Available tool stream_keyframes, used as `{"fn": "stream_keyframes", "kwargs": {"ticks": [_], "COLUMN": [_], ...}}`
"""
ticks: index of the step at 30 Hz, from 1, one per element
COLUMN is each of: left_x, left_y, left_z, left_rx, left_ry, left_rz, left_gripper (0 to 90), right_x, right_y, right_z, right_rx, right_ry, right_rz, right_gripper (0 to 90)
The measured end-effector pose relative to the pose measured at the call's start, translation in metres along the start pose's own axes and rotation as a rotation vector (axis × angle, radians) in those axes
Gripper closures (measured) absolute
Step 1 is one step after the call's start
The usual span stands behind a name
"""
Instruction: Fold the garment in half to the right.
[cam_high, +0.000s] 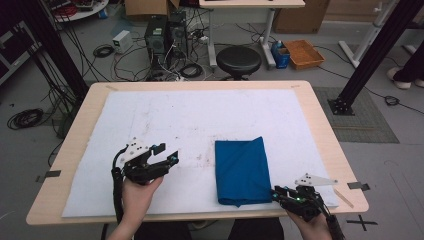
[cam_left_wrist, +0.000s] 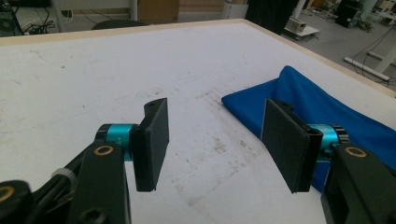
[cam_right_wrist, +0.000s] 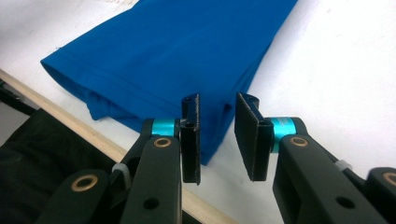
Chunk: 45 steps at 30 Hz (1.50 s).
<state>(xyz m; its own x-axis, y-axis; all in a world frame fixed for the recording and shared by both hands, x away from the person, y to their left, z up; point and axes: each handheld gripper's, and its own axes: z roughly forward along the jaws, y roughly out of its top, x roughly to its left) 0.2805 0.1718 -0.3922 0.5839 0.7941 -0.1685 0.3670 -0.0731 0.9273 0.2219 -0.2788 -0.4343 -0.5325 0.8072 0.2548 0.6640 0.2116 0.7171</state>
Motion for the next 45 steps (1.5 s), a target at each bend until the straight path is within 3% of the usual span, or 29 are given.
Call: {"fn": "stream_keyframes", "kwargs": {"ticks": [2, 5, 15, 18, 22, 28, 31, 34, 39, 43, 45], "left_x": [0.000, 0.000, 0.000, 0.000, 0.003, 0.017, 0.023, 0.030, 0.037, 0.039, 0.040], "left_y": [0.000, 0.000, 0.000, 0.001, 0.007, 0.018, 0.024, 0.033, 0.046, 0.049, 0.047], "left_z": [0.000, 0.000, -0.001, -0.001, -0.003, -0.009, -0.011, -0.012, -0.010, -0.011, -0.012], "left_rx": [0.002, 0.000, 0.002, 0.000, 0.011, 0.025, 0.027, 0.010, 0.005, -0.013, -0.023], "left_ry": [-0.001, -0.001, -0.005, -0.011, -0.021, -0.067, -0.081, -0.065, -0.059, -0.073, -0.066], "left_rz": [-0.001, 0.000, 0.000, 0.005, 0.020, 0.076, 0.106, 0.129, 0.170, 0.201, 0.221], "left_gripper": [41.8, 41.8, 41.8, 41.8, 40.8, 34.0, 34.0, 34.0, 34.0, 34.0, 34.0], "right_x": [0.002, 0.005, 0.001, 0.000, -0.003, -0.016, -0.024, -0.033, -0.046, -0.054, -0.057], "right_y": [-0.001, -0.002, -0.005, -0.005, 0.005, 0.039, 0.060, 0.080, 0.106, 0.120, 0.120], "right_z": [0.004, 0.008, -0.002, -0.003, -0.012, -0.022, -0.023, -0.018, -0.012, -0.012, -0.012], "right_rx": [0.016, 0.044, 0.044, 0.037, -0.019, -0.160, -0.223, -0.239, -0.258, -0.282, -0.294], "right_ry": [0.003, -0.004, -0.035, -0.040, -0.051, -0.061, -0.061, -0.035, 0.032, 0.057, 0.046], "right_rz": [-0.004, -0.035, -0.038, -0.041, -0.044, -0.089, -0.119, -0.149, -0.156, -0.168, -0.187], "right_gripper": [74.0, 87.4, 88.1, 80.3, 71.3, 48.9, 43.1, 39.6, 35.9, 31.8, 31.7]}}
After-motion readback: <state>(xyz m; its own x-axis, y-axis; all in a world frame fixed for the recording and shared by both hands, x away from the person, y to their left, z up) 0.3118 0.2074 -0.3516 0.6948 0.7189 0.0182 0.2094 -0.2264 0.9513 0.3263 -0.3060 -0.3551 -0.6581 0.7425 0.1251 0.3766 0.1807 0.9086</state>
